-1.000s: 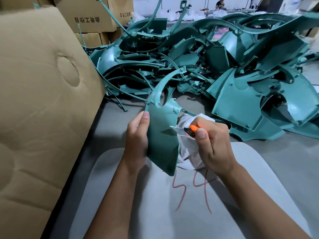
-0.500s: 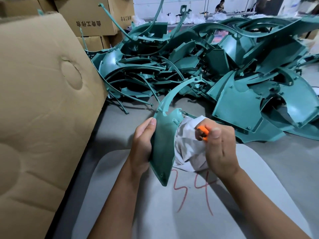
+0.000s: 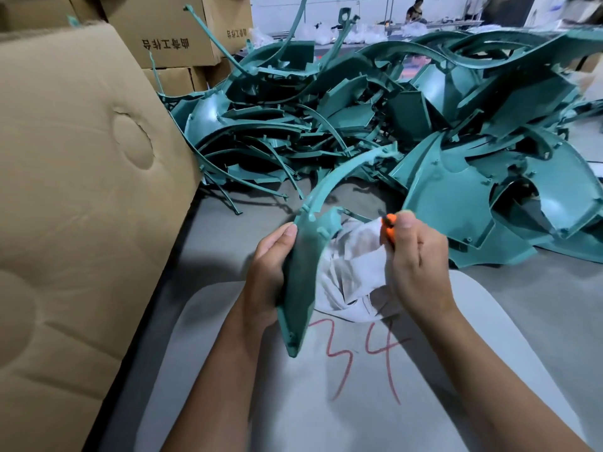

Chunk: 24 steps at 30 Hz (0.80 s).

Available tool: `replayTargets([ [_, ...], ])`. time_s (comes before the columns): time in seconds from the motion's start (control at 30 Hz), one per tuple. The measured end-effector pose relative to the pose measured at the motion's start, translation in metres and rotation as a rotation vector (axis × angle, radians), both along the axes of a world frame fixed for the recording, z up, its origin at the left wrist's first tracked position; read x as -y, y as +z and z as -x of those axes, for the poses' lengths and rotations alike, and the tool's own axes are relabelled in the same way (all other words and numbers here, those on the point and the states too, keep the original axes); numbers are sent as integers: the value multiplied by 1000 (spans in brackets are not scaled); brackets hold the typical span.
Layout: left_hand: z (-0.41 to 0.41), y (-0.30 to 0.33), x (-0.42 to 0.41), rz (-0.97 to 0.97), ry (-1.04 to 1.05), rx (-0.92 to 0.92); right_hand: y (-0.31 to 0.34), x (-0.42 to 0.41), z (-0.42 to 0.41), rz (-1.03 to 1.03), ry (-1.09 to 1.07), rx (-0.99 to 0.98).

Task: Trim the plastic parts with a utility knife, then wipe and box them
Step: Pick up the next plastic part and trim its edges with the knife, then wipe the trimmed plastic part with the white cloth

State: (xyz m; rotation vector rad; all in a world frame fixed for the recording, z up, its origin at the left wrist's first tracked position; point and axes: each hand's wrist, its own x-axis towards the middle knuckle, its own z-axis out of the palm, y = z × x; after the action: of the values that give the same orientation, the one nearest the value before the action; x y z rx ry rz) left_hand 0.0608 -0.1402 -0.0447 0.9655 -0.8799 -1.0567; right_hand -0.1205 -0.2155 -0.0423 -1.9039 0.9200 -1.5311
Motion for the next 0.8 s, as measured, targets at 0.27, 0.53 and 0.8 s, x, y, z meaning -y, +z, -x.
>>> replayTargets([
  [0.27, -15, -7, 4, 68, 397, -14, -4, 26, 30, -111, -640, -646],
  [0.53, -18, -10, 6, 88, 566, 11, 4, 5, 12, 197, -24, -867],
  [0.8, -22, -10, 6, 105, 666, -43, -6, 1, -1, 49, 136, -919],
])
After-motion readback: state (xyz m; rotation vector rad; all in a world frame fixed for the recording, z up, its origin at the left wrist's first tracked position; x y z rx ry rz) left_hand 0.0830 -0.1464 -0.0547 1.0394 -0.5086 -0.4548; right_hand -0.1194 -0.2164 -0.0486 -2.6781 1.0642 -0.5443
